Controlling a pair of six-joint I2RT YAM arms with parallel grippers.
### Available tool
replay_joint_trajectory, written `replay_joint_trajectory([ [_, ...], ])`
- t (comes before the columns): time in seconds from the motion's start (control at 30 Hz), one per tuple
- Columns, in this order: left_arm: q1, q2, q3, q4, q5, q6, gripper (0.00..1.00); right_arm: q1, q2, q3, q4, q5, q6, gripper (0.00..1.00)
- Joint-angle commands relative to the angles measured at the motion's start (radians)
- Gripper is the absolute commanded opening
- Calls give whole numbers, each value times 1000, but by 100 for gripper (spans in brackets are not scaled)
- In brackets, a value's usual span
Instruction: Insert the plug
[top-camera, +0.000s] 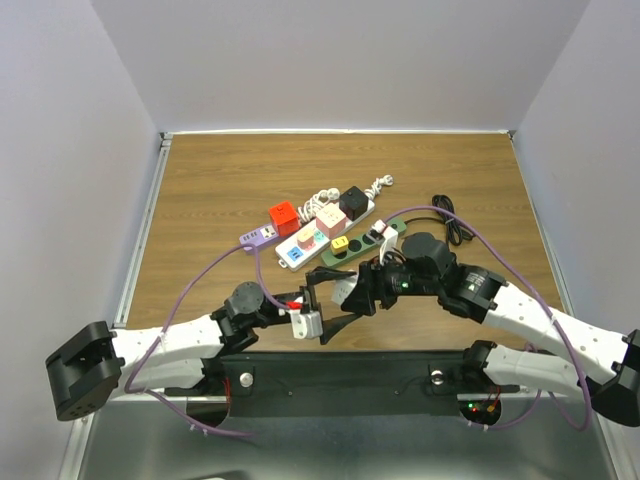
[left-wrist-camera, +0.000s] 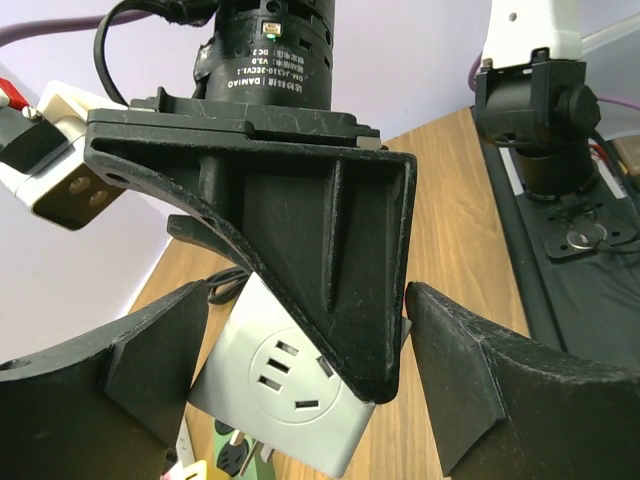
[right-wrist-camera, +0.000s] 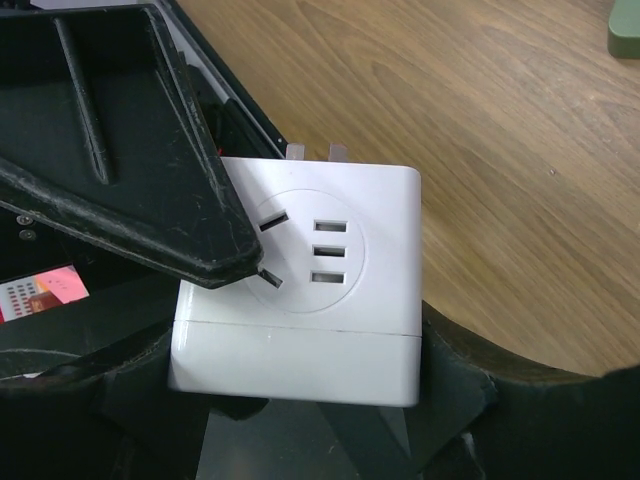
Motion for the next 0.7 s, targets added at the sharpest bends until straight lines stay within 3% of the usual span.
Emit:
replay_joint_trajectory([
  [0.0,-21,20,27,-53,-88,16,90,-1,-10,85,65,-48,-7,0],
  [0.4,-73,127,76,-93,-304,39,87,-10,48,172,-26,-58,-32,0],
  [0.67,-110,147,85,-116,-313,41,80,-15,31,201,-57,-38,-35,0],
])
